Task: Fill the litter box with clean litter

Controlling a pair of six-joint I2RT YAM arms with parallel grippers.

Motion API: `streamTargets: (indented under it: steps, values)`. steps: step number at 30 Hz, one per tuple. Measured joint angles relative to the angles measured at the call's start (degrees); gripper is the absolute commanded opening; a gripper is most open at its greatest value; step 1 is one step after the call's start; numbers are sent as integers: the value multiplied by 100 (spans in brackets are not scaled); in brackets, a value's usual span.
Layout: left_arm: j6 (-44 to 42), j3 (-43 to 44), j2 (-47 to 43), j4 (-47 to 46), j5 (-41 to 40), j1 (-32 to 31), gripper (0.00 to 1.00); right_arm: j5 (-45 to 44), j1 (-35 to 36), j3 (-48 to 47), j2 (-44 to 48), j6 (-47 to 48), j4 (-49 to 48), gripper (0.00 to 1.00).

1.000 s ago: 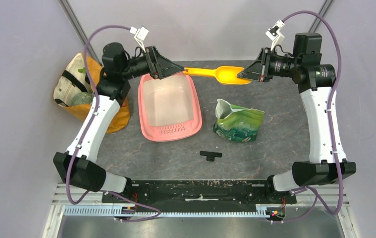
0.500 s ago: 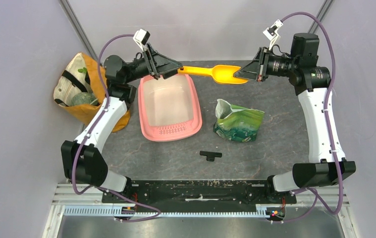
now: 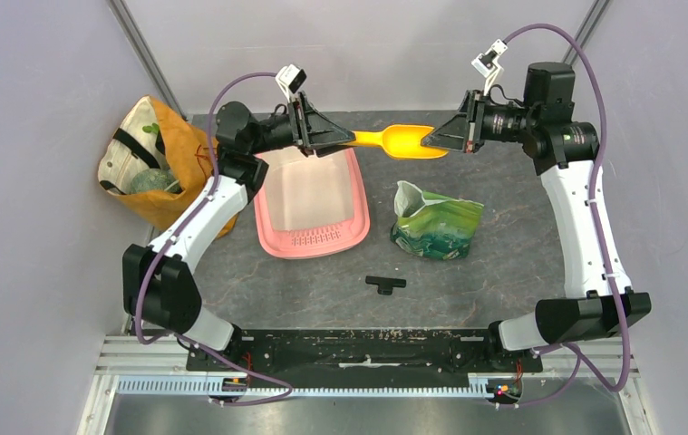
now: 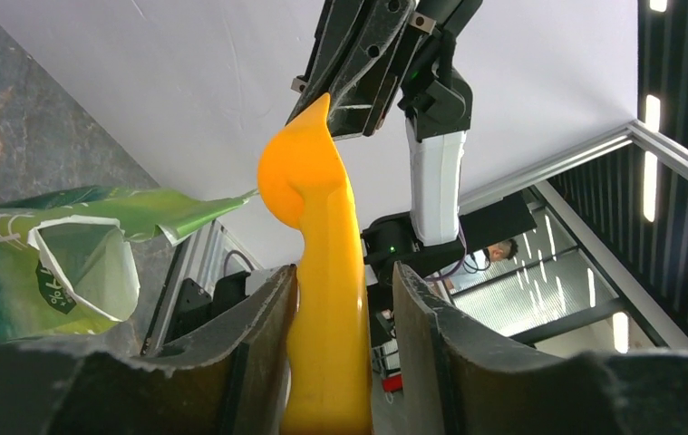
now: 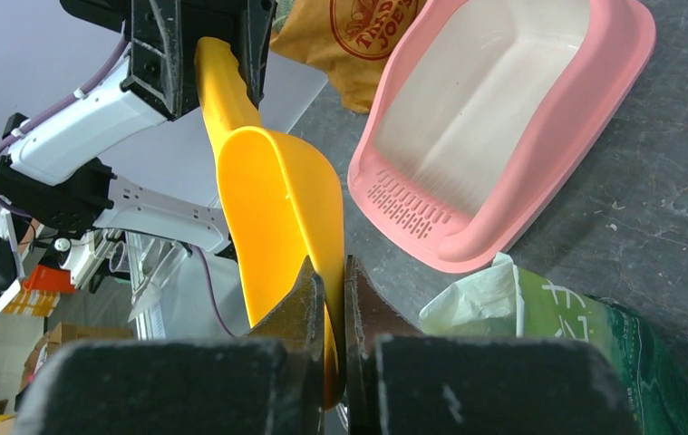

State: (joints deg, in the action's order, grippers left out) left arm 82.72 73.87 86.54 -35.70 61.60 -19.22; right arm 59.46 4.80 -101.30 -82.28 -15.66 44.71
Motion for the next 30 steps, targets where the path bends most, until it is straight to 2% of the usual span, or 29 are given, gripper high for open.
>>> streamTargets:
  steps: [7,15,22,26,30]
  values:
    - [94,0,85,-4,59,-13,43,-13,35,2,0,245,278,0]
    - [92,-7,90,87,247,-13,43,26,35,0,0,435,431,0]
    - [92,-22,90,105,374,-15,48,42,37,-52,-24,531,597,0]
    - [92,-24,90,101,487,-15,54,46,37,-122,-63,632,721,0]
    - [92,-24,90,98,614,-20,52,48,37,-240,-153,726,852,0]
